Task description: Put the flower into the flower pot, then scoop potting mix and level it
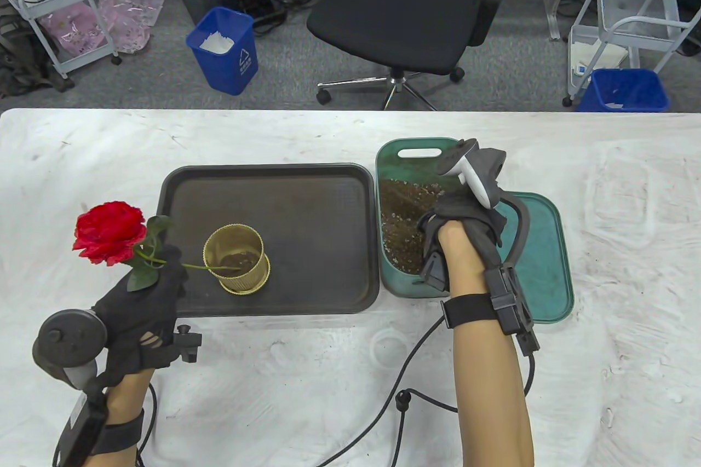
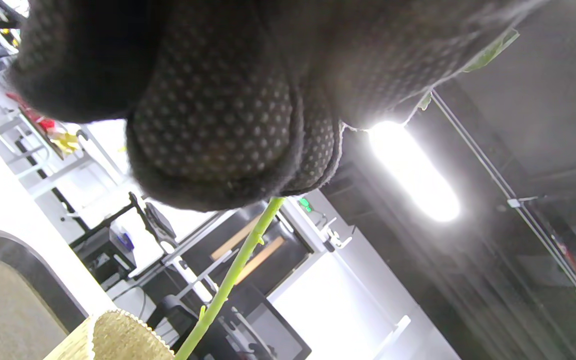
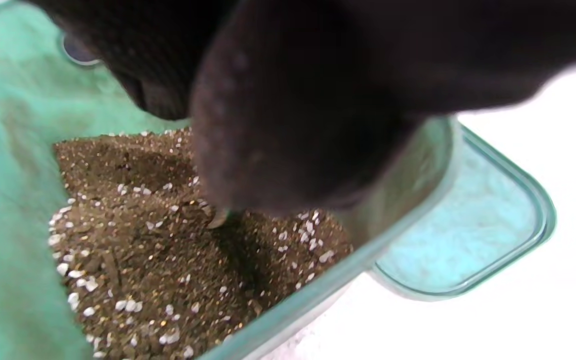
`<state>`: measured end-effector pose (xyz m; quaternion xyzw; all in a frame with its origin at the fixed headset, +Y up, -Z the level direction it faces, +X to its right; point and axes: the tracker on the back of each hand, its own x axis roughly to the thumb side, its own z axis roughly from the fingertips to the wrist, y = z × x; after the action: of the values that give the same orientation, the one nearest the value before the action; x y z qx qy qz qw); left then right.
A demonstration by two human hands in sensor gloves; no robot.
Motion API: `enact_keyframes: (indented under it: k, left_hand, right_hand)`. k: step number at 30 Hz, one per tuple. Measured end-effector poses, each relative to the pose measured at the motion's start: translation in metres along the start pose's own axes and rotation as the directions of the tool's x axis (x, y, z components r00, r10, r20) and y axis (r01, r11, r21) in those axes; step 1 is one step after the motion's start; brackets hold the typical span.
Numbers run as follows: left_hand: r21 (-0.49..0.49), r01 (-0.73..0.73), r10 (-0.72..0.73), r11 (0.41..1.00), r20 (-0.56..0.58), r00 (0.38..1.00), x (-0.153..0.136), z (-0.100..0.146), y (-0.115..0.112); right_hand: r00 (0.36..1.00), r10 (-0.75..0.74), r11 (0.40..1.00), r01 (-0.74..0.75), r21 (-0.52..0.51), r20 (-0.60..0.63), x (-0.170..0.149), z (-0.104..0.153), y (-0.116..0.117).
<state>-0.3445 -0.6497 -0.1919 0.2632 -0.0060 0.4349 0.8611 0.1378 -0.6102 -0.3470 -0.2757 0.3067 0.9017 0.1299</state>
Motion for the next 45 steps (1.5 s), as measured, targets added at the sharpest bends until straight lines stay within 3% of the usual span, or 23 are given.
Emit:
enact_keyframes:
  k: [14, 25, 34, 45]
  left_hand:
    - [-0.003, 0.005, -0.005, 1.000, 0.007, 1.000, 0.001, 0.000, -0.001]
    - [0.001, 0.006, -0.006, 1.000, -0.001, 1.000, 0.000, 0.000, 0.000]
    - [-0.003, 0.001, 0.000, 1.000, 0.003, 1.000, 0.002, 0.001, -0.001]
    - [-0.006, -0.005, 0.005, 1.000, 0.004, 1.000, 0.000, 0.001, -0.002]
  right_hand:
    - [0.936, -0.335, 0.931, 0.312, 0.187, 0.105, -0.007, -0.034, 0.013]
    - [0.917, -0.381, 0.912, 0.351, 0.213, 0.121, 0.009, -0.050, 0.025]
    - [0.824, -0.555, 0.821, 0.519, 0.239, 0.116, -0.008, -0.039, 0.020]
    - [0.712, -0.693, 0.718, 0.668, 0.195, 0.113, -0.037, -0.012, 0.016]
